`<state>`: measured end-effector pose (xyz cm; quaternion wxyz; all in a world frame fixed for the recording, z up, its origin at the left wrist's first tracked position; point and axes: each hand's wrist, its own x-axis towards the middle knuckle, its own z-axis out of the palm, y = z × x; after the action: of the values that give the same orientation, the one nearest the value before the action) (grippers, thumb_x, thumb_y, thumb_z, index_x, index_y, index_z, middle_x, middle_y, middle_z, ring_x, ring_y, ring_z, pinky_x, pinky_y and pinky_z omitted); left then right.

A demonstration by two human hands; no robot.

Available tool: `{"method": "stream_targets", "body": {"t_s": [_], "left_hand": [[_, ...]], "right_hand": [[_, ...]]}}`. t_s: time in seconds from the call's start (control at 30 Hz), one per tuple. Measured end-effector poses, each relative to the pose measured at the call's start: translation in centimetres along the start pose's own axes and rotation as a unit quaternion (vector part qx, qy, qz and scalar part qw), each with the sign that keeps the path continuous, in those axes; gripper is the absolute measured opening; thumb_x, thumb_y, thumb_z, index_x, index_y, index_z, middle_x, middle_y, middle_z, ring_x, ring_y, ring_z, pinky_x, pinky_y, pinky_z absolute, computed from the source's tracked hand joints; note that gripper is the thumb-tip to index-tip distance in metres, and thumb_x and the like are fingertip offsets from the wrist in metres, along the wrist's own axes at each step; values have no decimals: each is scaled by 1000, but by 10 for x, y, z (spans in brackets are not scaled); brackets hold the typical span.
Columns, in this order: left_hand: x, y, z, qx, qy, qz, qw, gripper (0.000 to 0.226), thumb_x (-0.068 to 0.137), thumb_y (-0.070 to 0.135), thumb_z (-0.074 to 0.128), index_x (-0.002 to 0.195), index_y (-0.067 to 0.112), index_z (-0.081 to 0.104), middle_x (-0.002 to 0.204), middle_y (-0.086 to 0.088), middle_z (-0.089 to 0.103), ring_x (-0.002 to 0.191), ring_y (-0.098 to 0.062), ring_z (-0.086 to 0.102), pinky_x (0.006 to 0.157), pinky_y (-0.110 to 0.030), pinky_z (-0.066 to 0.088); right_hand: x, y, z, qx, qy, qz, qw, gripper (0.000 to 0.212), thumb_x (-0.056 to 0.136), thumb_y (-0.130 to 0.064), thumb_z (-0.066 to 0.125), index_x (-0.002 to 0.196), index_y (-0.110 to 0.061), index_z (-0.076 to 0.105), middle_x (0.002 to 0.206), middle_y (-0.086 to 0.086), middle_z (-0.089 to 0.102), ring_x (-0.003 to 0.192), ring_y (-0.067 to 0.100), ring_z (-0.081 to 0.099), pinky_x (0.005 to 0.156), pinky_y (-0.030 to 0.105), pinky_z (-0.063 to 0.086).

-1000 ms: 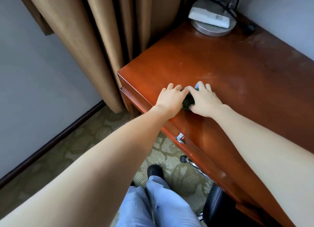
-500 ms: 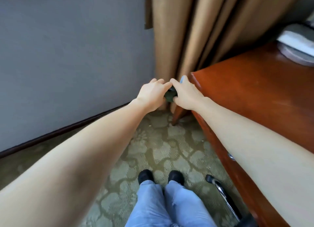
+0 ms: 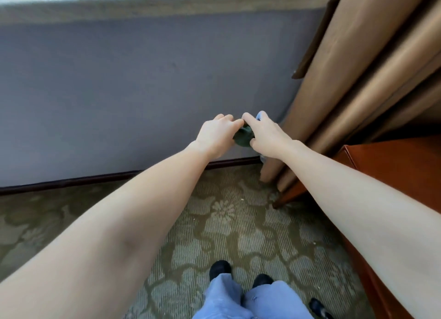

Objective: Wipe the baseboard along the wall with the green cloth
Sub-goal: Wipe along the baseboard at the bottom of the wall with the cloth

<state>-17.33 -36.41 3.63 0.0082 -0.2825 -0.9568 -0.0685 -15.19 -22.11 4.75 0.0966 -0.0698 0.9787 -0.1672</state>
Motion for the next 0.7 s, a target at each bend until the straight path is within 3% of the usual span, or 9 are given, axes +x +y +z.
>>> {"method": "stream_targets", "body": {"t_s": [0.13, 0.3, 0.4, 0.53, 0.7], "left_hand": [[5, -3, -1, -11, 11, 0, 1000, 28, 87, 12, 49, 114, 14, 51, 99, -8, 54, 94, -26, 47, 57, -31, 30], [14, 6, 21, -56, 16, -24, 998, 30, 86, 11, 50, 116, 14, 52, 107, -8, 51, 93, -27, 48, 62, -34, 42], [22, 5, 41, -66, -3, -33, 997, 30, 86, 12, 51, 115, 16, 53, 105, -6, 52, 93, -26, 50, 63, -34, 40], [36, 0, 67, -75, -15, -50, 996, 29, 85, 11, 50, 114, 16, 53, 103, -5, 54, 91, -25, 50, 58, -30, 34], [64, -11, 98, -57, -17, -61, 996, 29, 87, 12, 48, 116, 15, 52, 102, -5, 53, 90, -24, 49, 55, -31, 32]], "right_hand": [[6, 2, 1, 2, 21, 11, 1000, 36, 79, 3, 47, 108, -16, 38, 100, 9, 30, 65, 22, 38, 64, 37, 41], [12, 14, 19, 39, 36, 45, 998, 40, 77, 4, 47, 111, -16, 41, 108, 10, 28, 87, 27, 36, 73, 36, 42], [23, 25, 37, 67, -11, 65, 996, 39, 77, -5, 56, 109, -18, 38, 108, 8, 24, 94, 31, 39, 79, 39, 43], [43, 44, 55, 57, -75, 75, 993, 54, 70, -15, 72, 108, -19, 35, 114, 8, 22, 99, 31, 38, 85, 48, 45], [76, 74, 72, 29, -58, 26, 998, 44, 77, 0, 58, 111, -18, 36, 121, 10, 23, 101, 31, 40, 83, 49, 46]]}}
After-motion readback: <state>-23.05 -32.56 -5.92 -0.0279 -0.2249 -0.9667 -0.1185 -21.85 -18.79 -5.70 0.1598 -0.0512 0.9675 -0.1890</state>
